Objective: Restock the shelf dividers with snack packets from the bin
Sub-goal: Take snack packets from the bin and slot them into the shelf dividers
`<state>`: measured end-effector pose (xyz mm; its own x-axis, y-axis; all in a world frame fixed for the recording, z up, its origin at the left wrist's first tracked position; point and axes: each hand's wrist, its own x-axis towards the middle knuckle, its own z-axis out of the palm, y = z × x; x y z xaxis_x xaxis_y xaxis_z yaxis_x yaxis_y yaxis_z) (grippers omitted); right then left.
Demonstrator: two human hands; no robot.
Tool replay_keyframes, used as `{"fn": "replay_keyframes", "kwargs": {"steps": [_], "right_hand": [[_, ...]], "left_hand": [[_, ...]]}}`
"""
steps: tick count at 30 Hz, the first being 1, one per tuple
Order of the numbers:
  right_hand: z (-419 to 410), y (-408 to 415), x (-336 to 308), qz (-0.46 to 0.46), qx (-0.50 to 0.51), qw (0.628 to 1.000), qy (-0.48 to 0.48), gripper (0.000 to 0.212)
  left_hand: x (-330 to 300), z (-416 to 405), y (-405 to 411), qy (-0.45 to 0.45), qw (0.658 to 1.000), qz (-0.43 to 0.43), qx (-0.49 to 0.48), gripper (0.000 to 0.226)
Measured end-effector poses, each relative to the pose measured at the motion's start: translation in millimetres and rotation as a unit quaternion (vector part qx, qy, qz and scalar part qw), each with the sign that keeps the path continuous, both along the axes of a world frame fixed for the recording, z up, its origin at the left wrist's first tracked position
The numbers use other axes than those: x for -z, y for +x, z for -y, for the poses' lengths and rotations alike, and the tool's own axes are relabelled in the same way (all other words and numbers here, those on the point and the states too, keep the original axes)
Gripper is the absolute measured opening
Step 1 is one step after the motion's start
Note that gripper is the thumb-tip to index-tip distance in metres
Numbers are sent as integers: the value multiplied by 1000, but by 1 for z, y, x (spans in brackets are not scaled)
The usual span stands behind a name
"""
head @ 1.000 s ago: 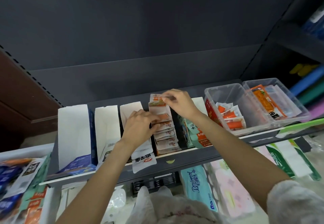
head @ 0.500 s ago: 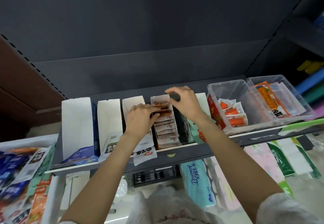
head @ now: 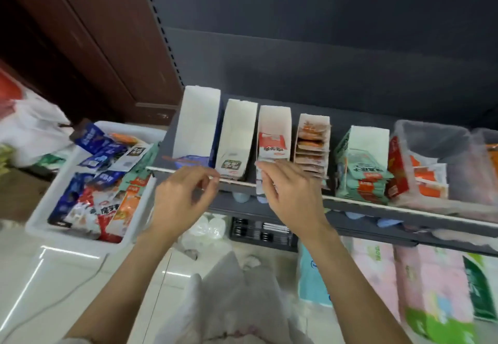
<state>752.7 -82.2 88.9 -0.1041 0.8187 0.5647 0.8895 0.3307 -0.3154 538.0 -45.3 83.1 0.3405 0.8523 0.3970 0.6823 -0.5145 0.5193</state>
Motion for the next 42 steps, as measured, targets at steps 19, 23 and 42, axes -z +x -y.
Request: {"fn": "replay_keyframes", "kwargs": {"steps": [19,23,42], "right_hand": [[-81,-317,115,-13,-136,897,-421,32],[-109,-369,139,-13,-74,875,-477,31],[-117,-423,203,-110,140,809,-560,80]], "left_hand": [[130,-44,-316,-334,899,-87,-271,40],[151,-66,-337,-395,881,-93,-243,59],[185,-100,-339,-476,851,39,-218,61]]}}
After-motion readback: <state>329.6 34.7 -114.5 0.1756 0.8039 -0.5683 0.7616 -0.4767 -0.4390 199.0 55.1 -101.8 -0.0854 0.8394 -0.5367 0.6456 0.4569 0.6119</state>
